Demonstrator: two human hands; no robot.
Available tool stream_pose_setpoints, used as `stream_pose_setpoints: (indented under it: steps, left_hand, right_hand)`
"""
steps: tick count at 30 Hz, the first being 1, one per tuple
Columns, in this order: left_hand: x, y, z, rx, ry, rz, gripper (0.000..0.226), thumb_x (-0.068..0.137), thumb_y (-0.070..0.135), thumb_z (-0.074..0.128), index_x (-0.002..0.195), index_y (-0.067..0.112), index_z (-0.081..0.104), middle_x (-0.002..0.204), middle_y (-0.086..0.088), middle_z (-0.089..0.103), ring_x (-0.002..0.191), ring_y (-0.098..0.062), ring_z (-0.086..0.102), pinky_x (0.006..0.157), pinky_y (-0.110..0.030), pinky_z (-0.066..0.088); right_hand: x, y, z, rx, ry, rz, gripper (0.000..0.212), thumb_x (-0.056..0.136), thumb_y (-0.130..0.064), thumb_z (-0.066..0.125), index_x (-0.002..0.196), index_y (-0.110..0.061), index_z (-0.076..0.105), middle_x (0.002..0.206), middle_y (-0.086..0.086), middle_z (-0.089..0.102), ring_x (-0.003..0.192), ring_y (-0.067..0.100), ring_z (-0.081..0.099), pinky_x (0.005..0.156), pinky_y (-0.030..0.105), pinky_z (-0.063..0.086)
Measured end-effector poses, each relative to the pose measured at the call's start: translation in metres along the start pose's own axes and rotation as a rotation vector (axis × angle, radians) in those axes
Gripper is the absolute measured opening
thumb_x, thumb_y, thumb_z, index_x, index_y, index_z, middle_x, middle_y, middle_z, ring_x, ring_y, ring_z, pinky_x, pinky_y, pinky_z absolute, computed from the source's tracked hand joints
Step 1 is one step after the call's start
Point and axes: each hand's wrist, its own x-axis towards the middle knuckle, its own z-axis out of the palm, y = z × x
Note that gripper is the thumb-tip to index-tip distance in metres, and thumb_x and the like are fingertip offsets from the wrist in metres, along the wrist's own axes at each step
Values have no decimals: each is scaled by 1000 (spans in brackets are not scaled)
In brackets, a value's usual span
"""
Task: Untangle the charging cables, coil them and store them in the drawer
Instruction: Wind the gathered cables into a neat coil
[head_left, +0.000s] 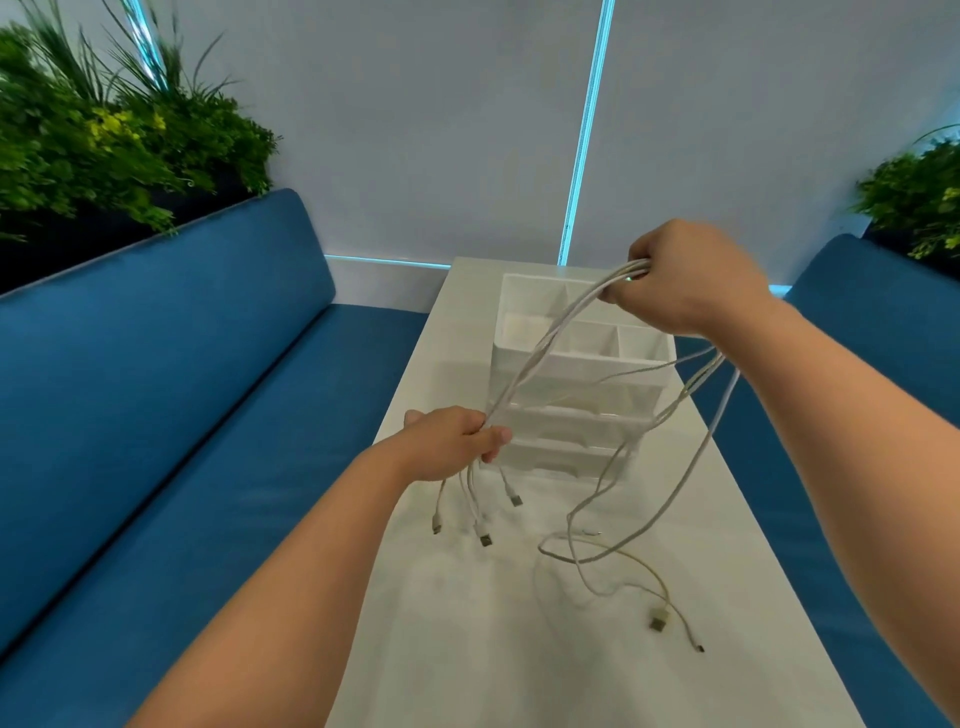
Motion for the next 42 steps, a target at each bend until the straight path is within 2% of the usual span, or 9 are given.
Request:
stream_pose_setpoints:
  steps: [4, 8, 15, 21, 25, 29, 32, 38, 42]
  left_hand:
    - [-1, -4, 9, -359, -57, 55, 49, 104, 48, 38, 90, 18, 74, 108, 12, 68, 114, -10, 54, 103, -30, 33]
    - [-6, -12, 17, -386, 71, 77, 43, 102, 50, 40, 77, 17, 51, 66, 2, 61, 71, -12, 63, 77, -26, 46]
    - [-6, -26, 22, -325, 168, 70, 31, 99, 46, 50, 93, 19, 65, 88, -9, 62, 62, -14, 57, 50, -10, 44]
    - [-2, -35, 19, -329, 136, -7, 49, 93, 58, 54, 69, 16, 59, 59, 5, 58, 56, -10, 60, 72, -36, 54]
    - [-10, -36, 16, -256, 52, -72, 50, 92, 63, 50, 71, 18, 50, 62, 6, 57, 59, -9, 61, 62, -32, 48]
    - [-16, -38, 8, -524, 61, -42, 48, 94, 54, 57, 68, 18, 38, 56, 4, 38, 53, -18, 41, 51, -33, 48]
    - [-21, -37, -6, -694, 56, -19, 50, 90, 51, 62, 67, 20, 32, 59, 3, 27, 49, -14, 23, 43, -26, 28]
    - [-29, -23, -24, -938, 70, -21, 54, 75, 66, 57, 64, 21, 28, 59, 3, 19, 49, -13, 14, 40, -23, 19]
    - [-27, -21, -23, -1070, 154, 25, 51, 86, 61, 54, 64, 22, 28, 57, 4, 18, 46, -10, 15, 40, -22, 19]
  right_hand:
    - [-1, 0, 2, -40, 3, 21, 33, 79, -38, 63, 62, -11, 57, 57, 7, 53, 59, 27, 52, 49, 27, 32]
    - [-3, 8, 8, -85, -24, 20, 35, 81, -42, 62, 62, -12, 58, 59, 6, 55, 62, 28, 56, 52, 29, 36]
    - [0, 16, 6, 12, 24, 140, 32, 81, -41, 63, 70, -10, 63, 68, 10, 61, 69, 32, 58, 57, 32, 42]
    - [-3, 31, 2, 30, 62, 245, 38, 85, -41, 61, 77, -5, 66, 73, 14, 63, 59, 24, 50, 52, 25, 36]
    - [-7, 45, 4, 29, 34, 338, 39, 86, -36, 61, 85, 3, 67, 87, 24, 66, 58, 25, 45, 52, 26, 37]
    - [-13, 62, 14, 10, -35, 424, 40, 85, -36, 58, 92, 3, 64, 82, 18, 65, 68, 32, 58, 65, 40, 53]
    - [-21, 73, 30, 2, -125, 479, 37, 89, -41, 52, 83, -6, 61, 74, 6, 56, 65, 24, 51, 62, 34, 44]
    - [-39, 83, 79, 15, -261, 559, 37, 90, -42, 48, 90, -8, 63, 78, 7, 60, 66, 24, 55, 51, 27, 37]
    - [-58, 78, 114, 46, -391, 501, 43, 97, -39, 38, 106, -4, 60, 99, 13, 60, 81, 28, 52, 67, 32, 39]
